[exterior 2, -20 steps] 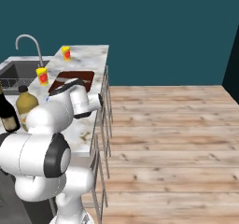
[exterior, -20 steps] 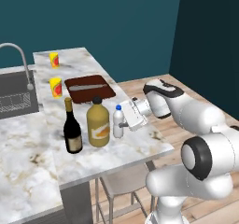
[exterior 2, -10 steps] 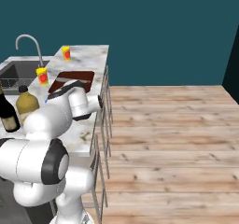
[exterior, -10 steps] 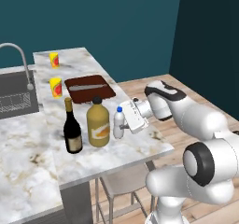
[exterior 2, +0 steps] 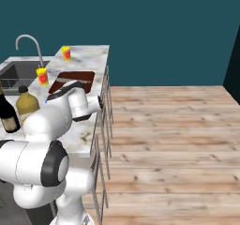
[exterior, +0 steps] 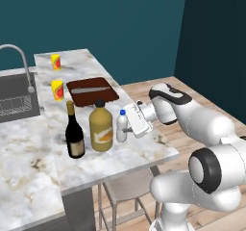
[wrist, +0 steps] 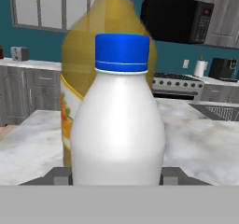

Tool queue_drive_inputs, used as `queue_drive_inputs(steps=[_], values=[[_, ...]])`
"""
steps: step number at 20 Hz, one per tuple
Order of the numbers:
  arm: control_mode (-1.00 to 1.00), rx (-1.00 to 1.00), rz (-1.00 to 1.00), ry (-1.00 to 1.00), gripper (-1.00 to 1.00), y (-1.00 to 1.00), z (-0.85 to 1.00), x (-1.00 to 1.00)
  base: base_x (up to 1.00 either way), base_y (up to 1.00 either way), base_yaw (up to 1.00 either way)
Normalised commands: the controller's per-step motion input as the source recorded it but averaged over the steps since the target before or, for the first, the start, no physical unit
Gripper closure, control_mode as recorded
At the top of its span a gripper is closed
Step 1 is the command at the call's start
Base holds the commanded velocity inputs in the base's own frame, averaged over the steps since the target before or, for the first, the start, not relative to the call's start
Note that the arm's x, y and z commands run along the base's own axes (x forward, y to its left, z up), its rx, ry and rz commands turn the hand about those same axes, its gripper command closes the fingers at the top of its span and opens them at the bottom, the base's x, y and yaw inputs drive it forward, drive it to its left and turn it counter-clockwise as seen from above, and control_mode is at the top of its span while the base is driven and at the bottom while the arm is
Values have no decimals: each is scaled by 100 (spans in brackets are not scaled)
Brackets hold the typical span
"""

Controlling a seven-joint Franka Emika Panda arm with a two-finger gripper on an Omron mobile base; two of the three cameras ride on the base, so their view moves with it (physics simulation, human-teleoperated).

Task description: Place the drinks on the dining counter in a tight cluster.

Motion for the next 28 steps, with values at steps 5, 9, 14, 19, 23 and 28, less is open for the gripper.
queue_drive_inputs(steps=[5, 9, 14, 19, 23, 28], values=[[-100, 0, 0, 0, -100, 0, 0, 0, 0, 0, 0], [-100, 0, 0, 0, -100, 0, 0, 0, 0, 0, 0], [-100, 0, 0, 0, -100, -14, -1, 0, 0, 0, 0], [-100, 2, -2, 0, -100, -59, 0, 0, 0, 0, 0], [-100, 14, -13, 0, -100, -81, 8, -13, 0, 0, 0], [-100, 5, -33, 16, -100, -65, 27, -21, 0, 0, 0]])
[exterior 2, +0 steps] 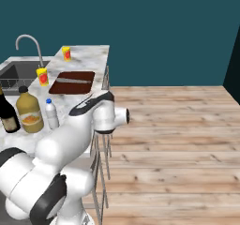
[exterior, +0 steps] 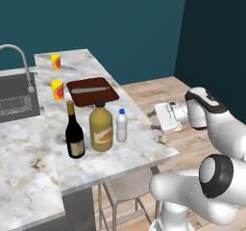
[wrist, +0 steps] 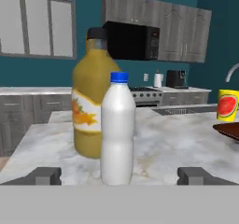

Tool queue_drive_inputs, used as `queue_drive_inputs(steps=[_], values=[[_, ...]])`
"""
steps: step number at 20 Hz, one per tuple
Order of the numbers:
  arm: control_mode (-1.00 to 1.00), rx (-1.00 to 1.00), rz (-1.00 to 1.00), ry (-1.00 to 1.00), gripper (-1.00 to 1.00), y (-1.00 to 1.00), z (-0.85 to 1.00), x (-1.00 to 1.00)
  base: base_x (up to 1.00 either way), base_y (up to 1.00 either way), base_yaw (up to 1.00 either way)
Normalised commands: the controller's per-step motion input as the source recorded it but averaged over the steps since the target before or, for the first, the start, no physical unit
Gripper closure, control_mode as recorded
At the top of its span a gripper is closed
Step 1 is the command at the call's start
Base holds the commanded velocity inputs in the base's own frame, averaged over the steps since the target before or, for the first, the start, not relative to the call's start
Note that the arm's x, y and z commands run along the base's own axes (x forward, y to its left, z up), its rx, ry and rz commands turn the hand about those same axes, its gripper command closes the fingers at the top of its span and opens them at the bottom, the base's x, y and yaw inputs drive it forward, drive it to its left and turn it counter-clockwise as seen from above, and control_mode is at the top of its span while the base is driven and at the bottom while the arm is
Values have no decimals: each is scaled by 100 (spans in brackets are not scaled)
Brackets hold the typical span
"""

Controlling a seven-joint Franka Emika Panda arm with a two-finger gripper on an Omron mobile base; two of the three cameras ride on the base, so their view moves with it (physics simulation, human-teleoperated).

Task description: Place the drinks on the dining counter in a tight cluster.

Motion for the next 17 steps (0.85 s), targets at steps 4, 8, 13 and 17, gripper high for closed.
queue_drive_inputs(steps=[4, 8, 13, 17], values=[[-100, -3, -41, 17, -100, -33, 33, -31, 0, 0, 0], [-100, -12, -39, 15, -100, -8, 28, -39, 0, 0, 0], [-100, -27, -37, 23, -100, -2, 9, -32, 0, 0, 0], [-100, -32, -37, 32, -100, -9, 1, -27, 0, 0, 0]])
